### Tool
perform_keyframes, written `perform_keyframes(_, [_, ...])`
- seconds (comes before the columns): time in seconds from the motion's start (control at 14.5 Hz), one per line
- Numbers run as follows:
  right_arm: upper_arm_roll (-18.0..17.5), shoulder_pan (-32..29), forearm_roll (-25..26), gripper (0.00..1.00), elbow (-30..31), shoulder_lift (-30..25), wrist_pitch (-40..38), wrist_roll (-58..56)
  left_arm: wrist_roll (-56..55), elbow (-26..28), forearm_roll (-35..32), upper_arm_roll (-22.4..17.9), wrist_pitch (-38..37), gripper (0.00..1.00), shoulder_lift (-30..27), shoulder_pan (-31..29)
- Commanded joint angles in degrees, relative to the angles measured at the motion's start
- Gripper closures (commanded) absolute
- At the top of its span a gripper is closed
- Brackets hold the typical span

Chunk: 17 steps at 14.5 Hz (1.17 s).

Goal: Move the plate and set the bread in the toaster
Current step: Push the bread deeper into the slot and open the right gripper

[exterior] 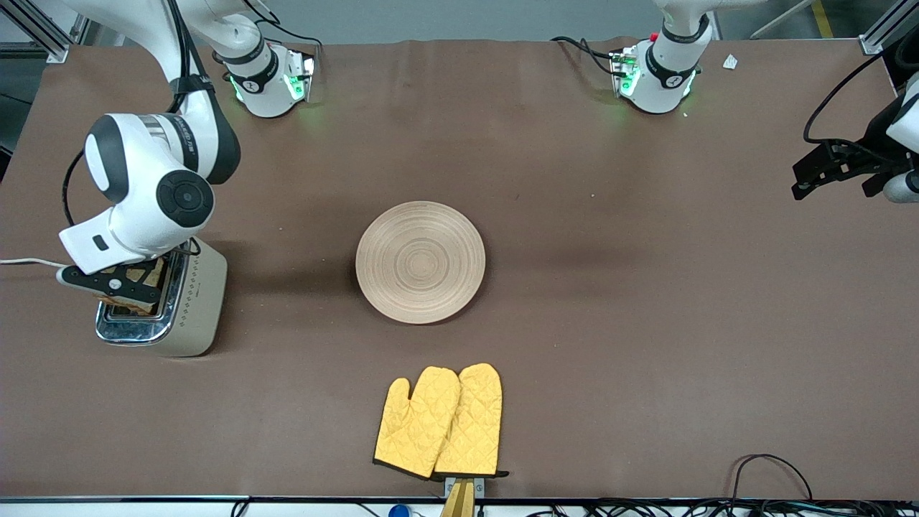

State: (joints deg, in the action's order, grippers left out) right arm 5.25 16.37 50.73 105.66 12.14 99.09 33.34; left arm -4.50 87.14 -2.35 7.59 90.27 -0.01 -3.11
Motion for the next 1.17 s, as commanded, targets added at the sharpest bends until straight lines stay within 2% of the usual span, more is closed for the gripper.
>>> perform_keyframes(0.0, [-0.24, 0.25, 0.52, 0.99, 2.97, -0.8, -0.04, 0.59, 0.98, -0.66, 0.86, -0.11, -0.53, 0.0, 0.18, 0.03])
perform_keyframes(0.48, [-0.24, 0.6, -3.35, 0.97, 3.76, 2.18, 0.58, 0.59, 0.98, -0.66, 0.86, -0.11, -0.1, 0.0, 0.97, 0.12])
perform_keyframes(0.62, [-0.33, 0.68, -3.97, 0.94, 3.33, 3.32, 0.76, 0.59, 0.98, -0.66, 0.86, -0.11, 0.08, 0.0, 1.33, 0.3])
perform_keyframes(0.69, [-0.42, 0.95, -3.88, 0.84, 2.89, 3.94, 1.28, 0.33, 0.89, -0.66, 0.86, -0.03, 0.08, 0.0, 1.33, 0.3])
perform_keyframes(0.76, [-0.42, 1.47, -3.97, 0.65, 1.49, 4.82, 1.72, -0.2, 0.89, -0.66, 0.86, -0.03, 0.17, 0.0, 1.33, 0.3])
perform_keyframes(0.83, [-0.42, 1.48, -3.97, 0.36, 0.7, 5.61, 1.81, -0.29, 0.98, -0.66, 0.86, -0.03, 0.17, 0.0, 1.33, 0.3])
perform_keyframes(0.9, [-0.42, 1.39, -3.97, 0.14, 0.43, 5.62, 1.98, -0.2, 0.98, -0.66, 0.86, -0.03, 0.17, 0.0, 1.33, 0.3])
perform_keyframes(0.97, [-0.42, 1.39, -3.97, 0.0, 0.08, 5.62, 1.99, -0.2, 0.98, -0.66, 0.86, -0.03, 0.17, 0.0, 1.33, 0.3])
perform_keyframes(1.1, [-0.42, 1.39, -6.32, 0.0, -1.85, 5.62, 1.55, -0.2, 0.98, -0.66, 0.86, -0.03, 0.17, 0.0, 1.33, 0.12])
